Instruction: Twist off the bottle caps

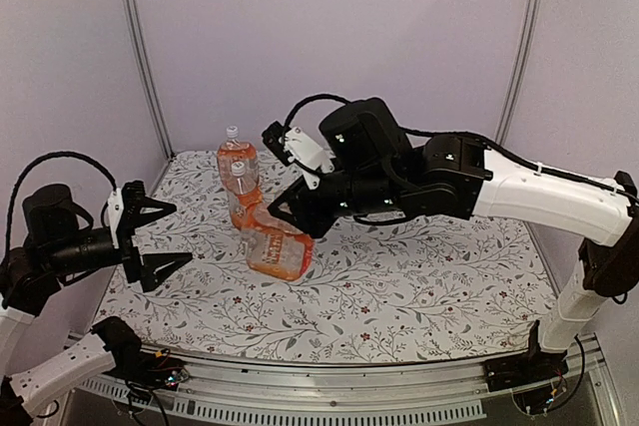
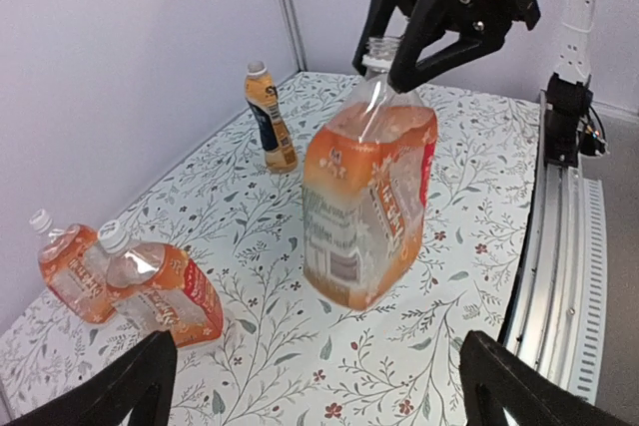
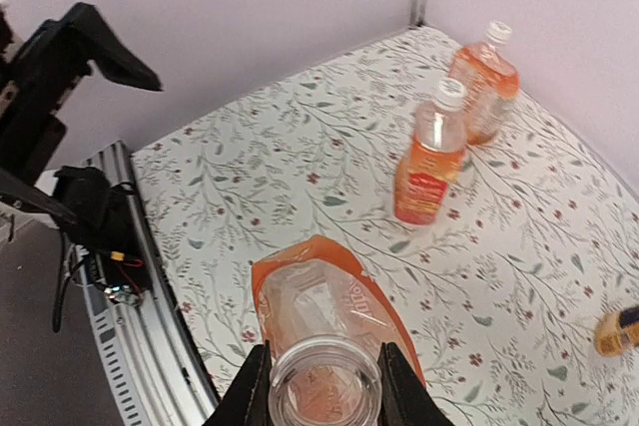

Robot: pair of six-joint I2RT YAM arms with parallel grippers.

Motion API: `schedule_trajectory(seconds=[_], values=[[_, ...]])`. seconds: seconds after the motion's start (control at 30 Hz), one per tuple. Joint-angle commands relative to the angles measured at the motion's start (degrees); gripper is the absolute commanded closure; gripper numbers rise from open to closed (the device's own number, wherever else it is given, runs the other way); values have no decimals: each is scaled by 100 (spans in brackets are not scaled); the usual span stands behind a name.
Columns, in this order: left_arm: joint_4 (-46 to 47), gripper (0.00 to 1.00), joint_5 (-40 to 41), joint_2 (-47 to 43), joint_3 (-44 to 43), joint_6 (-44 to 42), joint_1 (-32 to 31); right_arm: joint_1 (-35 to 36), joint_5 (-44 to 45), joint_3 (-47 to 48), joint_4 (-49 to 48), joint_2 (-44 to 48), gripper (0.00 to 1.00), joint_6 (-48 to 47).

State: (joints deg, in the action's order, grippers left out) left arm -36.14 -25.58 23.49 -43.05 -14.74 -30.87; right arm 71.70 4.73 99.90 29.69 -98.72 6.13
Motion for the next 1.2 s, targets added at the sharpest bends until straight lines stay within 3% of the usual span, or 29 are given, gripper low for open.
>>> schedule_trajectory(seconds=[0.0,0.1,0.27,0.47,0.6,0.8,1.17], values=[[785,1,874,-439,712,1116,473,-580,2448,-659,1108,872,100,949],[1150,1,1297,-785,1266,1895,878,-1099,3306,-1319,1275,1440,100,1426],[1461,1,1885,-1084,1788,2646,1494,-2453,3427,-1962,1151,1949,100,1762],[1405,0,2433,-1228,1941,2477,1933,-3454,3353,-1984,249,1386,100,1373],[1396,0,2532,-1307,2001,2467,2149,-3921,2929,-1758,-101,682,100,1589],[1511,0,2348,-1367,2068,2459,2211,-3977,2944,-1379,-330,-336,100,2013],[1593,0,2226,-1360,2112,2464,2211,-3982,3215,-1393,-742,-921,100,2606]])
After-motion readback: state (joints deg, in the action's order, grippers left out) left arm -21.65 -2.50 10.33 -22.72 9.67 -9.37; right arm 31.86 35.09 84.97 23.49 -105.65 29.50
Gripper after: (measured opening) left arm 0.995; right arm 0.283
